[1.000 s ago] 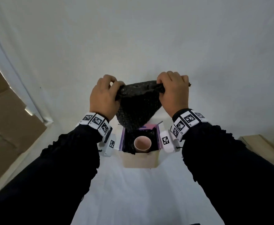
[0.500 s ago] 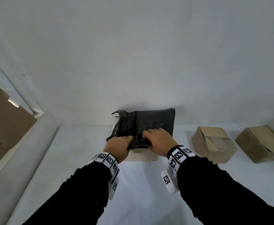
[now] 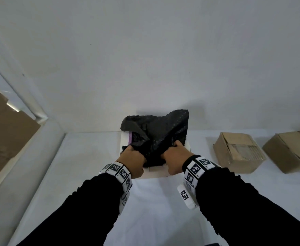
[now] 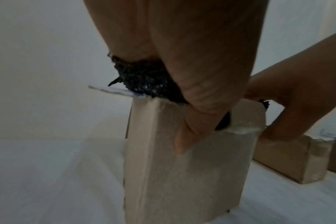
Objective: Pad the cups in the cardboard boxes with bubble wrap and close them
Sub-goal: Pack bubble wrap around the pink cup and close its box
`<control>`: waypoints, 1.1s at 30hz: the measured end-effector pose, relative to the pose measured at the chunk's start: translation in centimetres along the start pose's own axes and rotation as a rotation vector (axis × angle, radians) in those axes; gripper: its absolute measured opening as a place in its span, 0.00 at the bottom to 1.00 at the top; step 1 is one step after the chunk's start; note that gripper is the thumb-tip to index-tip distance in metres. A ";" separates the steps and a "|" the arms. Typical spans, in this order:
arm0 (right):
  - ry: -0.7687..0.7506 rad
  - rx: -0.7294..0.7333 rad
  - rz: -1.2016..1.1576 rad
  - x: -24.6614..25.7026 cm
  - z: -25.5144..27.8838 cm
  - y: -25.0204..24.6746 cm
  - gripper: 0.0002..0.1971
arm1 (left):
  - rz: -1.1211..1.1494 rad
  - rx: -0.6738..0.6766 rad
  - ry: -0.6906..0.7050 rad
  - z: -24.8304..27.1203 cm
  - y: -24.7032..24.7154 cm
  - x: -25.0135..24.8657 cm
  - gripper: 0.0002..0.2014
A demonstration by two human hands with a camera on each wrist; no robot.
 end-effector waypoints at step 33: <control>0.250 -0.524 -0.557 -2.5 -1.9 -1.7 0.15 | 0.096 -0.263 -0.354 1.0 -2.3 2.8 0.21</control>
Point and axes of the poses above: each hand's wrist, its own z-axis away from the middle knuckle, its own y-axis out of the palm, x = y × z, the point moved 6 cm from there along -z, towards the middle knuckle, and after that the axes turned 1 degree about y, right-handed, at the moved point
